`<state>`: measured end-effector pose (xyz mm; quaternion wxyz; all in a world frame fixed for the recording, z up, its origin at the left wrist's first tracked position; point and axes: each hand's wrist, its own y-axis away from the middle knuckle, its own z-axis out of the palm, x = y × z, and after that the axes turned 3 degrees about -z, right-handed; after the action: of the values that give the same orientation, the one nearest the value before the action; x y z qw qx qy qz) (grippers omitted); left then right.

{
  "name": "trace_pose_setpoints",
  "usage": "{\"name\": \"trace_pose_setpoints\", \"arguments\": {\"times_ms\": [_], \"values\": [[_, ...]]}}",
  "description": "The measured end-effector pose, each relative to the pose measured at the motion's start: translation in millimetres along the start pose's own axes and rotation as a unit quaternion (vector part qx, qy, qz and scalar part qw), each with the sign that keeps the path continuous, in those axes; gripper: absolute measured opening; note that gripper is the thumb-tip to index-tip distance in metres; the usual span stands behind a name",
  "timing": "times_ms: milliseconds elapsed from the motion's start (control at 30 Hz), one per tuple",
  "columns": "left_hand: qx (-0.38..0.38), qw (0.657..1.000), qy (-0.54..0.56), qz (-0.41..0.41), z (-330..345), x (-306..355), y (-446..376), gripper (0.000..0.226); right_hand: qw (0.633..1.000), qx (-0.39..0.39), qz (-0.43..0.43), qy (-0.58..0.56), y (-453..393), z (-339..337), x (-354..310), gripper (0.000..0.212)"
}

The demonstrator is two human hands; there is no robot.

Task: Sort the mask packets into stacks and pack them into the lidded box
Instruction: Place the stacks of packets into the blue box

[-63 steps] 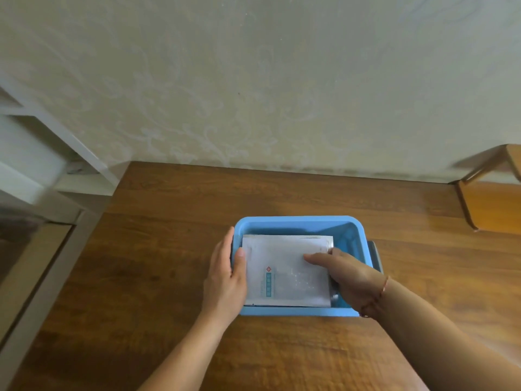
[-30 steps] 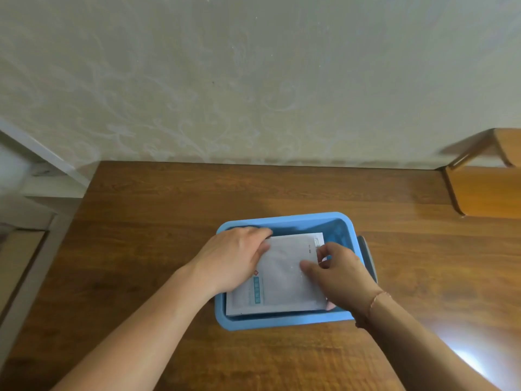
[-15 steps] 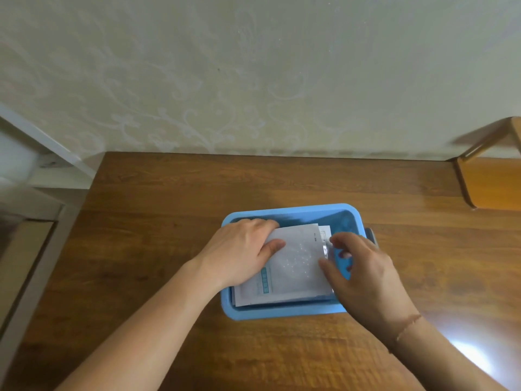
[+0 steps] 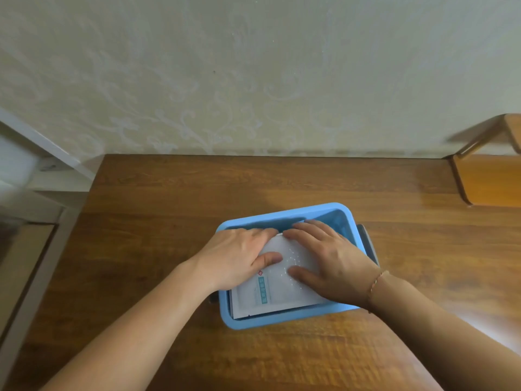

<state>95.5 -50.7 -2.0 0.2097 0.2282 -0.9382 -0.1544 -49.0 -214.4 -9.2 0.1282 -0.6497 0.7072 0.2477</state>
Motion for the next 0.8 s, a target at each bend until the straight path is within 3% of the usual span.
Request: {"name": "trace_pose_setpoints", "arguments": {"times_ms": [233, 367, 500, 633, 800], "values": [[0.019, 0.999, 0.016, -0.026, 0, 7, -2, 0.046, 0.994, 0.007, -0.016, 0.109, 3, 13, -13, 0.090], [-0.067, 0.995, 0.021, -0.068, -6, 7, -13, 0.053, 0.991, 0.004, -0.019, 0.136, -4, 14, -14, 0.095], [-0.133, 0.986, 0.021, -0.096, -14, 11, -26, 0.057, 0.985, 0.055, 0.006, 0.164, 7, 17, -25, 0.093], [-0.162, 0.981, 0.021, -0.103, -16, 13, -32, 0.045, 0.983, 0.118, -0.001, 0.142, 38, 48, -39, 0.088], [-0.194, 0.973, 0.079, -0.101, -16, 11, -32, 0.047, 0.983, 0.137, 0.059, 0.111, 36, 57, -47, 0.087]]}}
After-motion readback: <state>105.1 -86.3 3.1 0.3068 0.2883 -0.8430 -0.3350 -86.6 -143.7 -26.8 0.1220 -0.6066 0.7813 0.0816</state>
